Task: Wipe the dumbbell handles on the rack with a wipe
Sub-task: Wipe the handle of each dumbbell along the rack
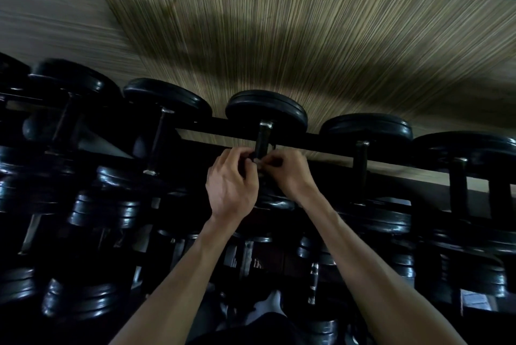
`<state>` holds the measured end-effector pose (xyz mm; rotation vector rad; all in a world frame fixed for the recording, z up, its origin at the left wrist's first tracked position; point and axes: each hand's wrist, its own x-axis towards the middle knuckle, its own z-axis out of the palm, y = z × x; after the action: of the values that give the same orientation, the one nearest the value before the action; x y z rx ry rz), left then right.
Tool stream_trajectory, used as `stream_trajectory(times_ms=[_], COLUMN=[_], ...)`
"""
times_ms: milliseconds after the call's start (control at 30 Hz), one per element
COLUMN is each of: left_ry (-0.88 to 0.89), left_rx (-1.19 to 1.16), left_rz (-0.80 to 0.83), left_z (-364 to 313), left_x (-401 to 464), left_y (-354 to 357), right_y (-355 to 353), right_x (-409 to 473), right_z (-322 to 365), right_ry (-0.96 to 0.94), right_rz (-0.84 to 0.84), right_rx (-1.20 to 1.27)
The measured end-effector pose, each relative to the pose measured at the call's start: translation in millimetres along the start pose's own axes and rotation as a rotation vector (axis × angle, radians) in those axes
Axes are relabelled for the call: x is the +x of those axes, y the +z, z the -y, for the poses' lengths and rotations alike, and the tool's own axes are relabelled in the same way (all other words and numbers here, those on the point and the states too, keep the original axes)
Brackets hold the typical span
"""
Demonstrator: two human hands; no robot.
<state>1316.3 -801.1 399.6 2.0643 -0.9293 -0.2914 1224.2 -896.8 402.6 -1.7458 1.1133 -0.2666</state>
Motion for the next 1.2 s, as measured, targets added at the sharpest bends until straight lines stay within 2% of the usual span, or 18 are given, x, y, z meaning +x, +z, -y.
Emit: stream_trajectory(times_ms=[100,167,200,267,333,433,500,600,667,733,800,900,1000,1067,1133,1200], left_ry=[-0.035,-0.135,-0.208,-0.325,-0.351,-0.337,-0.328,-0.283,-0.164,-0.058,-0.042,-0.063,-0.093,-0.147,-0.232,-0.305], left_rx=[-0.03,-0.074,-0.103,-0.163,-0.188,-0.187,-0.163,-0.19,-0.202,-0.225,-0.246,-0.202,-0.119,-0.126,-0.129,-0.096], left_rz=[0.012,0.035,0.068,0.155,0.198,0.204,0.221,0.334,0.48,0.601,0.647,0.6,0.345,0.205,0.185,0.255], left_z=[2,8,13,21,25,26,25,27,24,17,8,6,7,5,3,5], left_x=[0,3,5,8,9,8,9,20,33,45,51,58,67,75,84,90], left_y=[-1,-5,-8,-12,-14,-11,-11,-15,-19,-26,-29,-23,-12,-5,7,23], right_y=[-3,-4,-5,-3,0,-2,-7,-12,-14,-12,-8,3,14,19,23,24], right_x=[20,35,38,31,20,10,9,-2,-9,-15,-18,-17,-19,-26,-30,-31], right_z=[15,21,20,15,3,-14,-14,-4,0,0,0,-9,-15,-17,-17,-18], right_ry=[-0.104,-0.178,-0.201,-0.28,-0.307,-0.214,-0.175,-0.115,-0.103,-0.095,-0.055,0.008,0.047,0.098,0.131,0.133], right_rz=[-0.23,-0.371,-0.383,-0.321,-0.167,0.063,0.149,0.096,0.047,0.036,-0.041,-0.215,-0.395,-0.445,-0.456,-0.456], right_rx=[0.134,-0.017,-0.066,-0.172,-0.253,-0.204,-0.161,0.095,0.26,0.355,0.373,0.331,0.38,0.403,0.449,0.462])
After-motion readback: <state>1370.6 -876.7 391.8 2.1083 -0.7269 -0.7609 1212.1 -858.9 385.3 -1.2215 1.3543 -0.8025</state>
